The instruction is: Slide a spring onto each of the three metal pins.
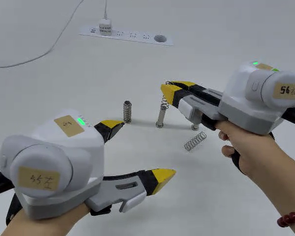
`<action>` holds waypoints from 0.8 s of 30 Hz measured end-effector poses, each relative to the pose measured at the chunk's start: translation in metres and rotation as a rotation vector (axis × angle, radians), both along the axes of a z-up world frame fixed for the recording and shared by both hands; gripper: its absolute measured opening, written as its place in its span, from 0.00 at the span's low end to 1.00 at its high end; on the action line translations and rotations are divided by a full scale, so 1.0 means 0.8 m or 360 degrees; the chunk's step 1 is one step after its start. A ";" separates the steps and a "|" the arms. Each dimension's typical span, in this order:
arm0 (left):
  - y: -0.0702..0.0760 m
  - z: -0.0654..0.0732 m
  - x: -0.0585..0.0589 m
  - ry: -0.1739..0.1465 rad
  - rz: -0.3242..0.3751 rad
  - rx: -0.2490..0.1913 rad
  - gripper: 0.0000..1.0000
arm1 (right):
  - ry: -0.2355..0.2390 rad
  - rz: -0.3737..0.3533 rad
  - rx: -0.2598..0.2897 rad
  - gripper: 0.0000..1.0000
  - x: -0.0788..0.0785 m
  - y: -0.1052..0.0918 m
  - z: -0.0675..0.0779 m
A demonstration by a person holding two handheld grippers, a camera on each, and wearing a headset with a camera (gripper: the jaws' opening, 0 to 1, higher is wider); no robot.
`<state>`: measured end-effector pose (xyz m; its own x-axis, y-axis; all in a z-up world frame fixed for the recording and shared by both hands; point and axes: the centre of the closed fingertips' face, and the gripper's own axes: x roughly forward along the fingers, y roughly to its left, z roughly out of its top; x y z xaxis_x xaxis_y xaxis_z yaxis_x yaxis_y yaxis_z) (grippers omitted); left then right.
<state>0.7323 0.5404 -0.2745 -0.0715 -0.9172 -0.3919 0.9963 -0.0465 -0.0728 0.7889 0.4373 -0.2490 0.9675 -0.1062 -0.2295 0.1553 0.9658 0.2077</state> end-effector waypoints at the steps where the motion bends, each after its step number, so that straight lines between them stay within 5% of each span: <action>1: 0.000 0.000 0.000 0.0001 0.0000 0.0001 0.76 | 0.0002 -0.0001 -0.0002 0.11 0.000 0.000 -0.001; 8: 0.001 -0.002 0.002 0.0006 0.0011 0.0008 0.77 | 0.0009 0.0004 -0.0006 0.11 0.002 0.001 -0.004; 24: 0.002 0.001 0.005 -0.0003 0.0024 0.0001 0.77 | 0.0071 0.0015 -0.0168 0.11 -0.002 0.006 -0.008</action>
